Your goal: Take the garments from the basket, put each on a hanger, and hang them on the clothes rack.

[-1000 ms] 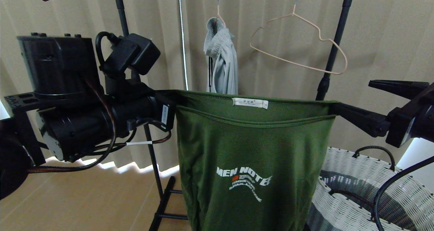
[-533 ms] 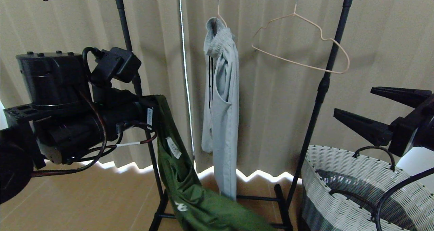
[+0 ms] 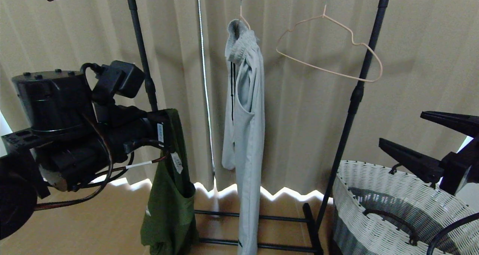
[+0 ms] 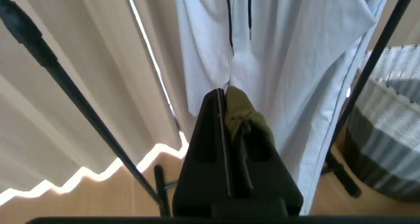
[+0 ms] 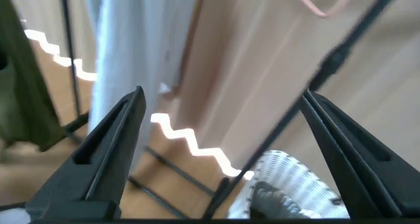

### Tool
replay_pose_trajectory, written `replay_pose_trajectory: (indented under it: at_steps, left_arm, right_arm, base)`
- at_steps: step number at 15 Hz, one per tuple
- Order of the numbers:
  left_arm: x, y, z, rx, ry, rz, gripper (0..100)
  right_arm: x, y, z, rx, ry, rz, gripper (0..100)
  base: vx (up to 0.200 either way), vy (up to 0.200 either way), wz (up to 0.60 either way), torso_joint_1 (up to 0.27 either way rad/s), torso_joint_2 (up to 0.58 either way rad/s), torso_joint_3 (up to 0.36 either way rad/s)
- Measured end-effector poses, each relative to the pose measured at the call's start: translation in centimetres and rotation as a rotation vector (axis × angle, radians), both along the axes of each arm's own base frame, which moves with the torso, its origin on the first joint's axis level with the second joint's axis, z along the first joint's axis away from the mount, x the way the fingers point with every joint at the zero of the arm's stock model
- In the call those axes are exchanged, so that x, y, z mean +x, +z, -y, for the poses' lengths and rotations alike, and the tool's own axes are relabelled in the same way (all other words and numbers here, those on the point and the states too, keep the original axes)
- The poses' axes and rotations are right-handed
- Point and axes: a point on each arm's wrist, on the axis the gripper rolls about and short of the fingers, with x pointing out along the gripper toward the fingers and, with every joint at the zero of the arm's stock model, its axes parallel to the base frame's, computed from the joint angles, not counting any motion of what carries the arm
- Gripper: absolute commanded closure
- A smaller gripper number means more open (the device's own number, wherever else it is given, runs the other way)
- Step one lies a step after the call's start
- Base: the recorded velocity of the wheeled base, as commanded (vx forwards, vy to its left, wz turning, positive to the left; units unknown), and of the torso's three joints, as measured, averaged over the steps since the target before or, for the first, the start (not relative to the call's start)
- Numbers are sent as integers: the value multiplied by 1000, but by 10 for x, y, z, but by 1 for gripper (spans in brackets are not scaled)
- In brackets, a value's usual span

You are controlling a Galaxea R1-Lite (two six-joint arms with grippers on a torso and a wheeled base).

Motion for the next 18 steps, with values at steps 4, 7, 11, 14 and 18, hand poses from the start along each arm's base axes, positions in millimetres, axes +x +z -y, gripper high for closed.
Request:
replay_pose_trajectory:
  at_steps: [4,7,11,14,18]
  left_arm:
    - [-11,3,-5,-18,-4,52,100]
    - [-22,5,-10,-24,-6,73,100]
    - [-42,3,-19,-46,-12,120,100]
    - [-50,0,-22,-46,-12,119,100]
    - [-53,-1,-24,-39,-12,118,100]
  right_arm:
    - [-9,-23,11,-26,-46,-8,0]
    - [-13,-46,27,-34,-151,-77,0]
    - [-22,-65,43,-17,-262,-132,0]
    - [-22,-58,44,-3,-274,-85,0]
    - [-24,-59,45,-7,-275,-82,0]
  base:
    - [0,0,0,0,0,0]
    - [0,0,0,0,0,0]
    - [0,0,0,0,0,0]
    - [0,0,0,0,0,0]
    - [0,0,0,35,-82,-47]
